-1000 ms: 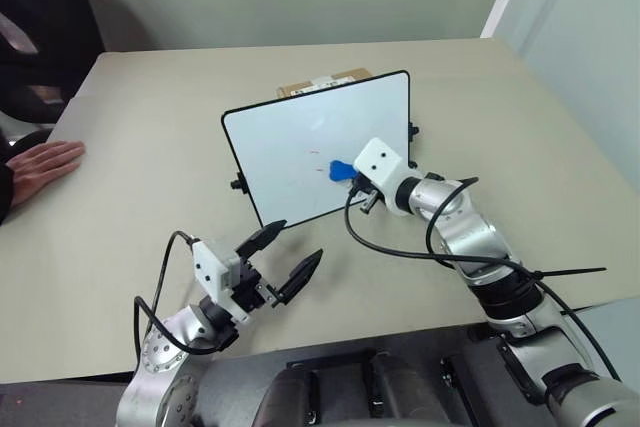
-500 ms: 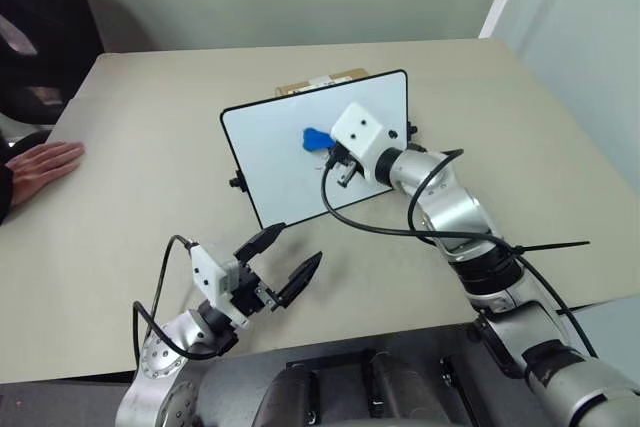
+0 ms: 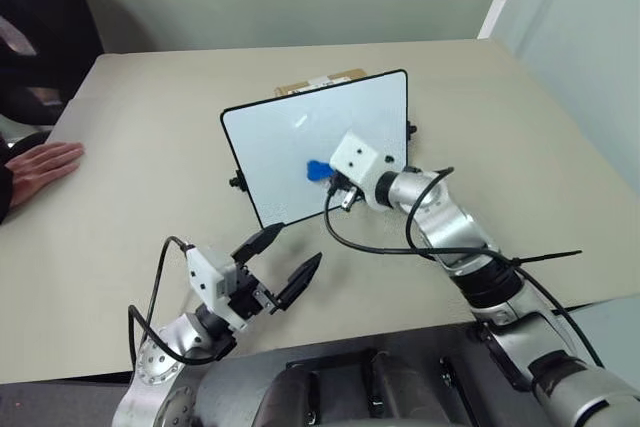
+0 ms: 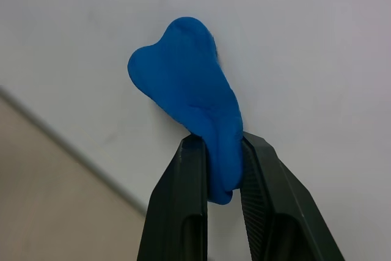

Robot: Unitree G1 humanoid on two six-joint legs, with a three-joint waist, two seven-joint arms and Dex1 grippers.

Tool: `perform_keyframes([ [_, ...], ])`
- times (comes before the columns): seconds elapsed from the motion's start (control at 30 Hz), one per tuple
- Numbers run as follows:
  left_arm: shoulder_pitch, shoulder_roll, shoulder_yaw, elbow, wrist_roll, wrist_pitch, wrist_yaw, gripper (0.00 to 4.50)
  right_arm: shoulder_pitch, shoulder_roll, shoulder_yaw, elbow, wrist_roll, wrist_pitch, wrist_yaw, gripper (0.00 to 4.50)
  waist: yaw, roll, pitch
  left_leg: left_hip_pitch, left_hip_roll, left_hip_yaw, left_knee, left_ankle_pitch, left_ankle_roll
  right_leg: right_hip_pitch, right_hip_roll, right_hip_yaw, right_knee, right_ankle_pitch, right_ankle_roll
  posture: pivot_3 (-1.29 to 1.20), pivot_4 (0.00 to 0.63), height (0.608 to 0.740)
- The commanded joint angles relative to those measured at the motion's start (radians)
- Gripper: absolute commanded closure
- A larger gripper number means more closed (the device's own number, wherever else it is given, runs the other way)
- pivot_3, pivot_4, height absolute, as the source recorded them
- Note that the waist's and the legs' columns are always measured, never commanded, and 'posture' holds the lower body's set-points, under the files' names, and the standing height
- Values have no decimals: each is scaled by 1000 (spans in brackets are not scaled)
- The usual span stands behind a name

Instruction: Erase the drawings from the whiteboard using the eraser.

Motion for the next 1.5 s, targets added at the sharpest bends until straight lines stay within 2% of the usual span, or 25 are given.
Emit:
perform_keyframes([
  [0.03, -1, 7, 9, -39, -5, -14, -3, 0, -9, -7, 17, -16, -21, 20, 12, 4025, 0, 0, 0, 0, 0, 0, 0, 1, 0, 0, 0, 0, 0, 0, 1, 0, 150, 740],
  [0.2, -9, 10, 7, -31, -3, -15, -5, 0, -34, 2, -7, -8, -29, 5, -9, 4025, 1, 0, 0, 0, 1, 0, 0, 1, 0, 0, 0, 0, 0, 1, 1, 0, 150, 740],
  [0.4, -19, 12, 4, -23, -1, -15, -6, 0, -122, 47, -160, 33, -15, 10, -108, 4025, -2, 0, 0, 0, 1, 0, 0, 1, -1, -1, 1, 0, 0, 2, -1, 0, 150, 740],
  [0.57, -29, 11, -4, -14, 3, -14, -10, 0, -141, 46, -201, 41, -17, 13, -135, 4025, 1, 0, 0, 0, 1, 0, 0, 2, 0, -1, 1, 0, 0, 2, -2, 0, 150, 740],
  [0.7, -34, 9, -10, -10, 4, -15, -11, 0, -90, 37, -153, 9, -18, 23, -100, 4025, 2, 0, 0, -1, 1, 0, 0, 0, -1, -1, 1, 0, 0, 2, -1, 0, 150, 740],
  [0.83, -34, 6, -17, -12, 7, -17, -11, 0, 14, -8, -25, -45, -16, 66, -6, 4025, 1, 0, 0, 0, 1, 0, 0, 1, -6, 0, 1, 0, -1, -1, 0, 0, 150, 740],
  [0.97, -34, 4, -21, -14, 9, -16, -8, 0, 49, -35, -8, -45, -28, 91, 6, 4025, -5, 0, 0, 0, 1, 1, 0, 2, -8, 0, 1, 0, -1, -1, 1, 0, 150, 740],
  [1.03, -33, 4, -20, -15, 8, -16, -8, 0, 48, -44, -18, -32, -29, 107, 3, 4025, -4, 0, 0, 0, 1, 0, 0, 0, -1, 0, 1, 0, -1, 0, 1, 0, 150, 740],
  [1.3, -32, 7, -16, -16, 3, -15, -10, 0, -55, -15, -169, 54, -26, 75, -121, 4025, -1, 0, 0, -1, 1, 0, 0, 6, 0, 0, 1, 0, -1, 0, 4, 0, 150, 740],
  [1.5, -30, 8, -14, -19, 2, -15, -10, 0, -67, 0, -238, -10, 18, 70, -117, 4025, -1, 0, 0, -1, 1, 0, -1, 4, -2, -2, 1, 0, 0, 2, 1, 0, 150, 740],
])
